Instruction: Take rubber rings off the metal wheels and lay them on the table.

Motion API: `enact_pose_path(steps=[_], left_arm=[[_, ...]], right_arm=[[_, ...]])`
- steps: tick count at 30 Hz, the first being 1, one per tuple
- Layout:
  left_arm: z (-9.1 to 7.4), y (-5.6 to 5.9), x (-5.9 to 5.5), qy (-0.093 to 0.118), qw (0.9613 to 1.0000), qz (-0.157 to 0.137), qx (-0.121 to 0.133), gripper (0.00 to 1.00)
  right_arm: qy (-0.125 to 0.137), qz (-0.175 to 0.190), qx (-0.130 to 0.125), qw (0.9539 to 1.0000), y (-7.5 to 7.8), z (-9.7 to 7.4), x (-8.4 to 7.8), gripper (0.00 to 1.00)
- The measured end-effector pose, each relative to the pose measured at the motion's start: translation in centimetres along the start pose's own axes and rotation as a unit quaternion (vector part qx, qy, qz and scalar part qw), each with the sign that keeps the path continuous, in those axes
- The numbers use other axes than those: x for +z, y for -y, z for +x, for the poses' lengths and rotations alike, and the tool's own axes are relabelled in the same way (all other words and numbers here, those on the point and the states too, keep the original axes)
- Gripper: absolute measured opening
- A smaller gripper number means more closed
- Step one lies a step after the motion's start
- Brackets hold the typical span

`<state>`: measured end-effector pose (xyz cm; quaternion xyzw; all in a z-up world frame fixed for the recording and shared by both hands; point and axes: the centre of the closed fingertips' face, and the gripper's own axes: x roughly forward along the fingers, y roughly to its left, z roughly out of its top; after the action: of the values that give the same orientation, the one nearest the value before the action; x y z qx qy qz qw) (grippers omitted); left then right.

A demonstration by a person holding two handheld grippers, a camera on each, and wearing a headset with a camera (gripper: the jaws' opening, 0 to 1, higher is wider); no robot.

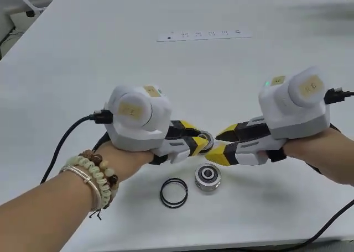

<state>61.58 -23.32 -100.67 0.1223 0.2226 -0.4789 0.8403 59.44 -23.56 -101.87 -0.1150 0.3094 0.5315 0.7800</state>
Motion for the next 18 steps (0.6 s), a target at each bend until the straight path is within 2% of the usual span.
enact_pose_path(steps=[3, 8, 14, 18], left_arm=[[0.01, 0.1, -0.01, -0.001, 1.0, 0.009, 0.0, 0.15], [-0.09, 0.15, -0.05, -0.001, 1.0, 0.004, -0.004, 0.15], [-0.14, 0.46, -0.08, -0.003, 0.9999, 0.004, -0.011, 0.15], [-0.19, 0.59, -0.11, -0.002, 0.9999, 0.005, -0.013, 0.15]], right_arm=[[0.003, 0.001, -0.002, 1.0, 0.09, 0.04, 0.09, 0.29], [0.01, 0.001, -0.005, 0.9999, 0.17, 0.09, 0.3, 0.27], [0.002, -0.019, -0.005, 0.9998, -0.03, 0.38, 0.1, 0.26], [-0.002, -0.033, -0.011, 0.9994, 0.34, 0.32, -0.03, 0.19]])
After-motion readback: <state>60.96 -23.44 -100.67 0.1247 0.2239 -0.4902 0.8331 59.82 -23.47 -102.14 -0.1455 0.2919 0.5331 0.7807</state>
